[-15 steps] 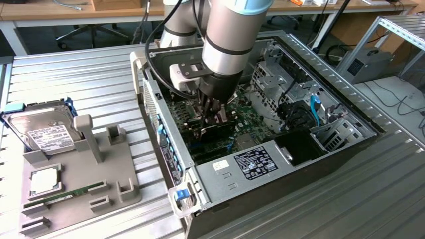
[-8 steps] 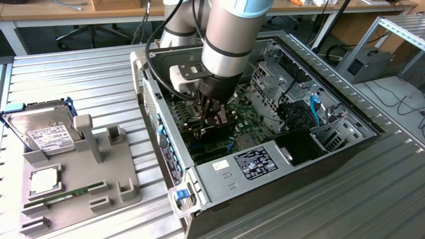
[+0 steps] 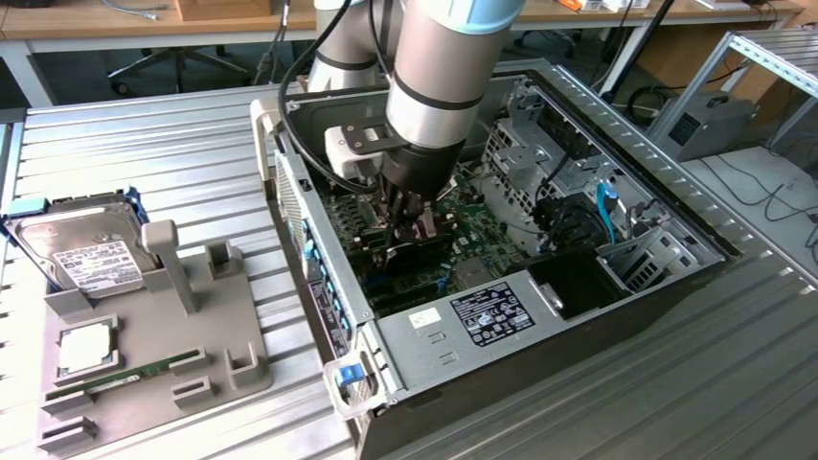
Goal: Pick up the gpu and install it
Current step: 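Press down on the gpu until it lock into place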
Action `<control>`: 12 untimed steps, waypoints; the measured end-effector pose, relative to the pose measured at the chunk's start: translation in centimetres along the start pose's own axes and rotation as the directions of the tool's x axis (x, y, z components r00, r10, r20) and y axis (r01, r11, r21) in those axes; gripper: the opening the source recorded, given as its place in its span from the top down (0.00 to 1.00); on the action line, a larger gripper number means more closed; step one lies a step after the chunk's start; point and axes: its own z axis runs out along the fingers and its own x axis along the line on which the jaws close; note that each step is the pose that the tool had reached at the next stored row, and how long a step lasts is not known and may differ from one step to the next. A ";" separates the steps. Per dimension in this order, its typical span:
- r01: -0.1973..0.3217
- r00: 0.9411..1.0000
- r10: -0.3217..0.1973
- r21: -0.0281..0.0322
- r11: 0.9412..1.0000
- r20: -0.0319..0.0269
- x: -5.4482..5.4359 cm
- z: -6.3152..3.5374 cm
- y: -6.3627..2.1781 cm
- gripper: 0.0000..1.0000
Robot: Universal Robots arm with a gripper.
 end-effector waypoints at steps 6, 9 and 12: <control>0.000 1.000 0.000 0.000 1.000 0.000 0.0 0.00 0.19 0.89; 0.000 1.000 0.000 0.000 1.000 0.000 0.0 0.00 0.22 0.89; 0.000 1.000 0.000 0.000 1.000 0.000 0.0 0.02 0.25 0.89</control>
